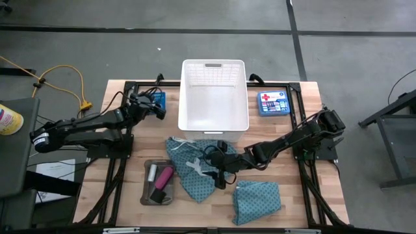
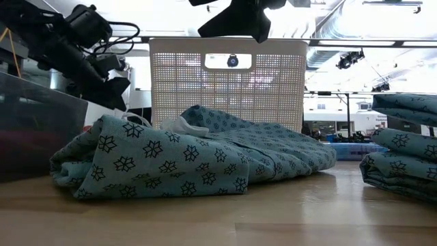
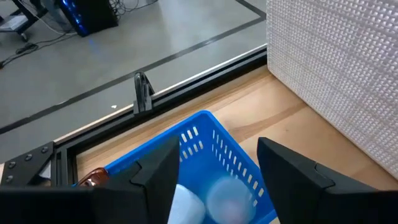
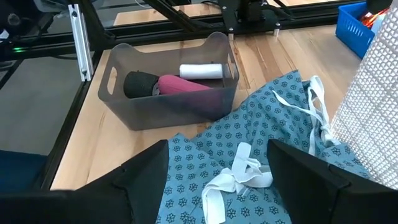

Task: Pick & place medical supplies in basket/bin
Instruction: Put the top blue patient gown into the white bin

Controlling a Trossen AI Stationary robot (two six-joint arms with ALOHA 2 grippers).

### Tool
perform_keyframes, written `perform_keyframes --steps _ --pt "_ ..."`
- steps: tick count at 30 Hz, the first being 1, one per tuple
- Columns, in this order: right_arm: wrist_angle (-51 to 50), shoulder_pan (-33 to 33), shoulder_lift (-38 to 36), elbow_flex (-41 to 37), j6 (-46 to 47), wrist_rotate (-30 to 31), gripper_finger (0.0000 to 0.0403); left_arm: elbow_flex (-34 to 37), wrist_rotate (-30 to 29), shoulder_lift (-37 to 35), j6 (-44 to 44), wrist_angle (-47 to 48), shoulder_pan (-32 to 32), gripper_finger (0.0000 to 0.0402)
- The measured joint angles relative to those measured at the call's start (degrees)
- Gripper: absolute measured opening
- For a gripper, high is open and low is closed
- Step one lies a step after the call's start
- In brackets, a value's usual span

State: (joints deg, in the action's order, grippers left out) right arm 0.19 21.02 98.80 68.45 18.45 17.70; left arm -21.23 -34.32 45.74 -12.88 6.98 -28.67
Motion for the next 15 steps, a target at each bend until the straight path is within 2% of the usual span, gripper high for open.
perform_keyframes --steps 4,15 --pt "0.0 0.0 0.0 0.0 0.0 0.0 0.0259 0.0 0.0 0.0 0.0 0.0 0.0 0.0221" --pt "0.0 0.0 0.0 0.0 0.0 0.0 0.0259 0.0 0.0 0.0 0.0 0.0 0.0 0.0223"
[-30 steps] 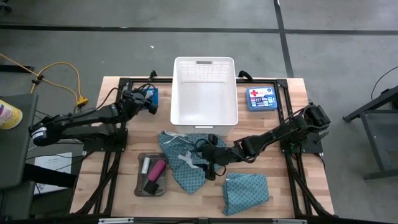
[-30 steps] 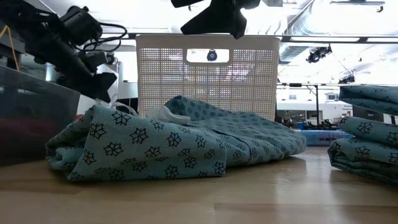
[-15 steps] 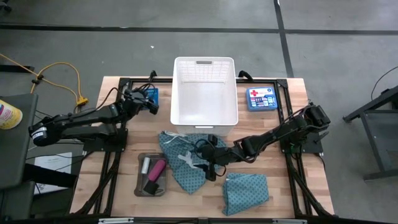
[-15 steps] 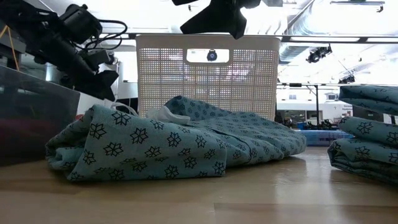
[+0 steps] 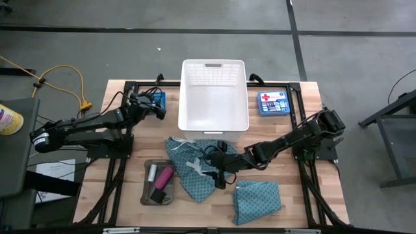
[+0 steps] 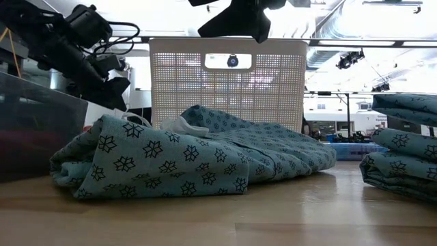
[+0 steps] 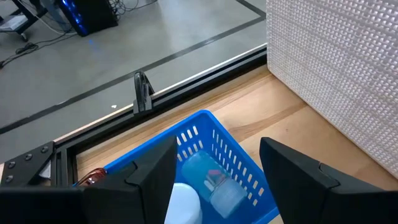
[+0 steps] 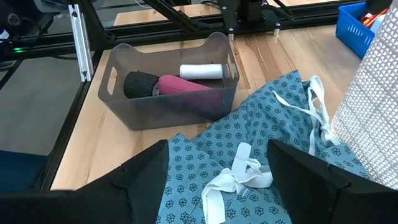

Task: Pick & place medical supplies in basket/bin
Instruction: Put the top blue patient gown into the white bin

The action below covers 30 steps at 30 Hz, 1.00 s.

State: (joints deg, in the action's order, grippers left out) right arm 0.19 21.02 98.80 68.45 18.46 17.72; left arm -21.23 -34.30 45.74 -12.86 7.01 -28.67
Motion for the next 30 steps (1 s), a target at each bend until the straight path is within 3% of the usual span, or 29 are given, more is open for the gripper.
perform_keyframes --steps 5,11,21,30 --pt "0.0 0.0 0.0 0.0 0.0 0.0 0.0259 -0.1 1.4 -0.8 1.9 -0.3 1.0 0.0223" --pt "0.0 0.0 0.0 0.0 0.0 -1.2 0.0259 -3.0 9.2 -6.4 1.7 -0.5 9.4 0.0223" --pt "0.0 0.0 0.0 0.0 0.0 -1.3 0.0259 -6.2 8.8 -14.3 2.1 -0.4 28.8 0.0224" --pt "0.0 0.0 0.0 0.0 -0.2 -1.4 0.0259 -6.2 5.2 -14.9 3.0 -0.1 39.9 0.0224"
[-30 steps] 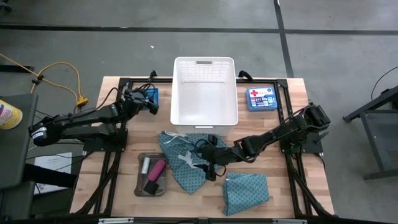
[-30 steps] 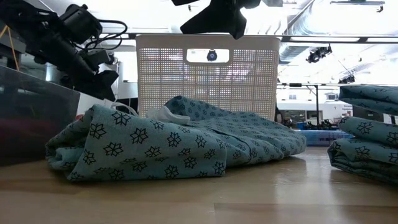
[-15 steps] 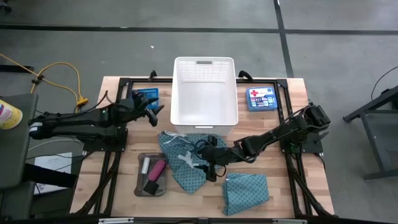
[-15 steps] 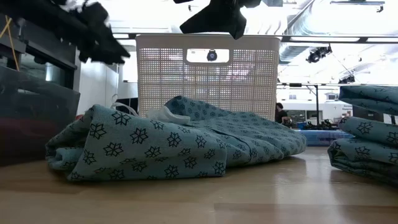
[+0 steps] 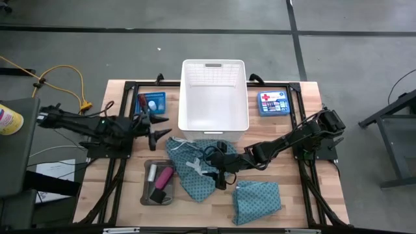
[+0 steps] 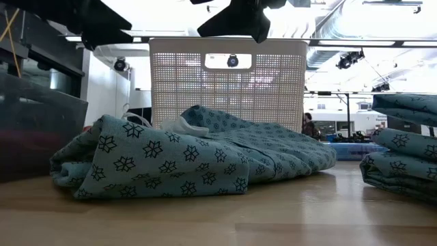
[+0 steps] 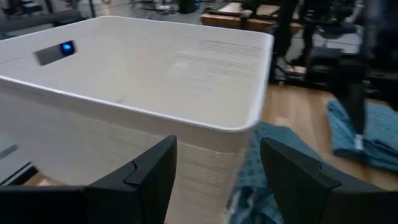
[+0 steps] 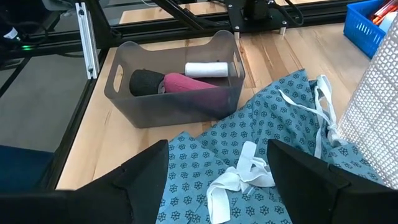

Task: Pick & place medical supplies in basket/bin
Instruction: Put the top blue patient gown into the white bin

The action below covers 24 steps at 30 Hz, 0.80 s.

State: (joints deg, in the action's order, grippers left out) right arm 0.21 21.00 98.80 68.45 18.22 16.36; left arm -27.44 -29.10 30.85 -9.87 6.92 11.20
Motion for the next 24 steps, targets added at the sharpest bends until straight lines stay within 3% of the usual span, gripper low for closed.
perform_keyframes --steps 11,18,24 --pt "0.0 0.4 0.0 0.0 -3.2 -1.9 0.0259 0.0 -0.1 -0.3 -0.4 0.0 14.3 0.0224" --pt "0.0 0.5 0.0 0.0 -3.0 -1.9 0.0259 0.0 -0.2 -4.9 -1.5 1.9 25.5 0.0224" --pt "0.0 0.5 0.0 0.0 -3.0 -1.9 0.0259 0.0 -8.0 -8.7 -4.2 8.0 31.5 0.0224"
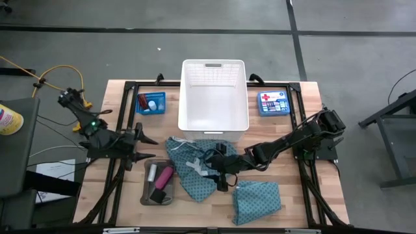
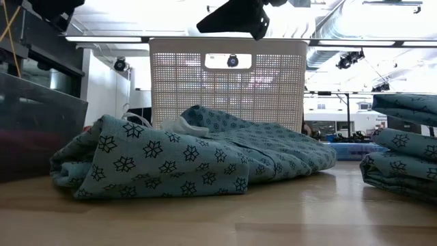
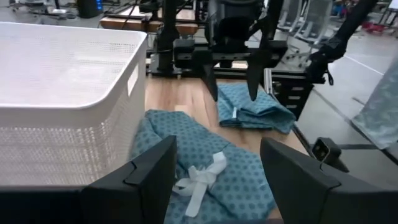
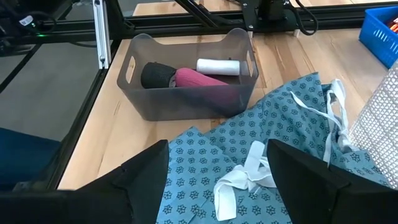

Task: Pick & place medical supplies in basket/bin
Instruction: Put the top blue patient gown into the white bin

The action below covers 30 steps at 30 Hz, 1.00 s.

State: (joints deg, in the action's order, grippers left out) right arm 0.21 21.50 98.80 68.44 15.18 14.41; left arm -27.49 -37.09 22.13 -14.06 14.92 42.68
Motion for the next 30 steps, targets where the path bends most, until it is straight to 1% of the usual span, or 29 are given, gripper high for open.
perform_keyframes --steps 2,6,14,20,23,26,30 --pt "0.0 0.1 0.0 0.0 0.0 0.0 0.0259 0.0 -1.1 -0.6 -0.7 0.7 1.5 0.0224" --pt "0.0 0.6 0.0 0.0 -0.3 0.0 0.0259 0.0 -1.3 -1.0 -0.5 0.7 3.4 0.0224" --pt "0.0 1.8 0.0 0.0 -0.6 0.0 0.0259 0.0 -1.7 -1.0 -0.4 0.0 4.0 0.0224" --pt "-0.1 4.8 0.0 0.0 -6.6 0.0 0.0259 0.0 -1.7 -1.0 -0.4 -1.1 4.0 0.0224" --pt "-2.0 6.9 0.0 0.0 -8.0 0.5 0.0259 0.0 -1.7 -1.0 -0.4 -1.3 4.0 0.0224" --pt "-5.2 9.0 0.0 0.0 -9.4 3.0 0.0259 0.0 -1.6 -1.0 -0.4 -1.3 4.0 0.0224" --pt "-5.9 10.9 0.0 0.0 -12.9 7.0 0.0259 0.0 -1.6 -1.0 -0.3 -1.3 4.0 0.0224"
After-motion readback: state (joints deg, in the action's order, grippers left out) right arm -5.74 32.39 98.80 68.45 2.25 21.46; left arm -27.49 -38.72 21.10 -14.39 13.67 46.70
